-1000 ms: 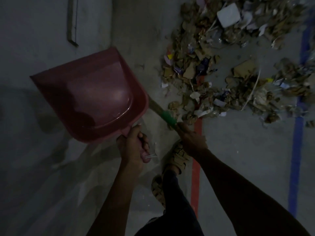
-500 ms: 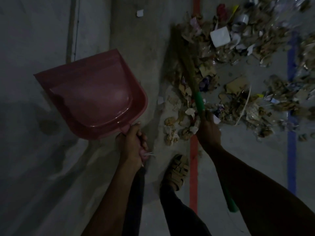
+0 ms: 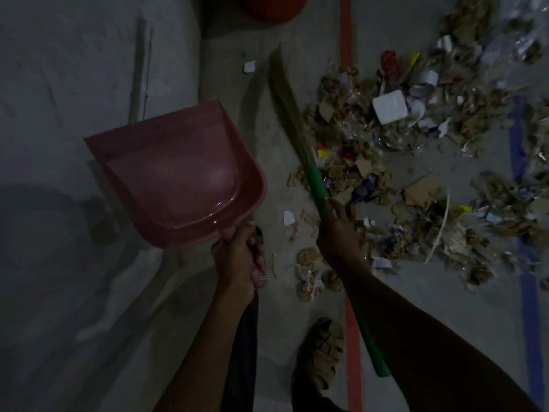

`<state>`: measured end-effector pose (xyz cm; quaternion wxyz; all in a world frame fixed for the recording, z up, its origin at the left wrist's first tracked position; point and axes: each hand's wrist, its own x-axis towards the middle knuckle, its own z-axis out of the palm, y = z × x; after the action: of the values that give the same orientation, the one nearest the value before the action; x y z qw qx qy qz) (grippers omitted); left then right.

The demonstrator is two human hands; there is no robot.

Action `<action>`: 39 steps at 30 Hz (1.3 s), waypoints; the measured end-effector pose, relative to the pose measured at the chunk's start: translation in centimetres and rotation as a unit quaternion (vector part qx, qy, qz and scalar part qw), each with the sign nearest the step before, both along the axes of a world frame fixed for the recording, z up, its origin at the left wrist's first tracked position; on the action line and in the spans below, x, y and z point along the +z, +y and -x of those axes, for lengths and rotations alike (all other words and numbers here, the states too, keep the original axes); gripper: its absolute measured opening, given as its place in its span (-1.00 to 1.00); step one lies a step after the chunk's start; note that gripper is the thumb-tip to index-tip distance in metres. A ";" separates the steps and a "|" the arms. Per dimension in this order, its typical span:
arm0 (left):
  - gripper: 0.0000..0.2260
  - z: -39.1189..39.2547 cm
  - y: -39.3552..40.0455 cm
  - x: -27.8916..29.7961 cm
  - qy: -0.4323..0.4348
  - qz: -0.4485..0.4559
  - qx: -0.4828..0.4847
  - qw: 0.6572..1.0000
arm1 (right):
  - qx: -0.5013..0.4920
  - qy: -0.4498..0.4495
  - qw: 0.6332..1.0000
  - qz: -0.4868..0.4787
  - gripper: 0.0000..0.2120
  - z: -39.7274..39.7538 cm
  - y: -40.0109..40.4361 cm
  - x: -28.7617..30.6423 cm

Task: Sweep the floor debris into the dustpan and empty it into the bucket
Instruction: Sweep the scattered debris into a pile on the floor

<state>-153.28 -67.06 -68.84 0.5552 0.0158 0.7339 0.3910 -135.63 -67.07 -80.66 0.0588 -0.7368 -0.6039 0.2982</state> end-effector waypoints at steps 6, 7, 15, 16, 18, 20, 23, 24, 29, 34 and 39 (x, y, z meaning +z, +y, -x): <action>-0.69 2.5 7.2 -0.1 -0.023 0.019 -0.007 1.000 | -0.019 0.023 0.999 -0.022 -0.43 3.4 9.9 -0.1; -0.68 3.1 8.3 -0.1 -0.024 0.024 -0.012 0.999 | -0.016 0.024 0.999 -0.023 -0.44 4.0 11.7 -0.2; -0.69 7.2 15.4 -1.2 0.004 0.034 -0.067 0.997 | 0.061 0.013 0.997 0.040 -0.47 9.2 25.1 -1.0; -0.69 7.4 16.0 -1.2 0.007 0.032 -0.071 0.997 | 0.063 0.011 0.996 0.066 -0.46 9.6 26.1 -1.3; -0.69 7.7 17.0 -1.3 0.013 0.033 -0.076 0.996 | 0.037 0.014 0.994 0.099 -0.48 9.9 27.1 -2.0; -0.69 7.8 17.6 -1.5 0.016 0.041 -0.082 0.996 | -0.009 0.020 0.995 0.100 -0.51 9.9 26.9 -2.3; -0.69 7.7 18.3 -1.7 0.015 0.052 -0.084 0.995 | -0.082 0.038 0.992 0.089 -0.53 8.8 24.9 -2.5; -0.69 7.5 18.3 -1.7 0.018 0.055 -0.087 0.995 | -0.110 0.049 0.989 0.086 -0.54 8.2 24.0 -2.8; -0.69 6.0 18.6 -1.2 0.023 0.072 -0.106 0.991 | -0.233 0.055 0.967 0.084 -0.55 4.5 18.5 -3.8; -0.68 3.8 18.7 -0.9 0.007 0.071 -0.119 0.990 | -0.285 -0.014 0.955 0.077 -0.47 1.1 14.4 -3.6; -0.70 1.7 17.9 -1.1 0.002 0.060 -0.118 0.991 | -0.225 -0.070 0.971 0.050 -0.36 -0.3 10.1 -3.5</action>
<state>-155.03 -49.16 -69.98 0.5958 0.0697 0.7502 0.2781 -135.32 -57.00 -84.15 0.0451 -0.8748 -0.4099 0.2544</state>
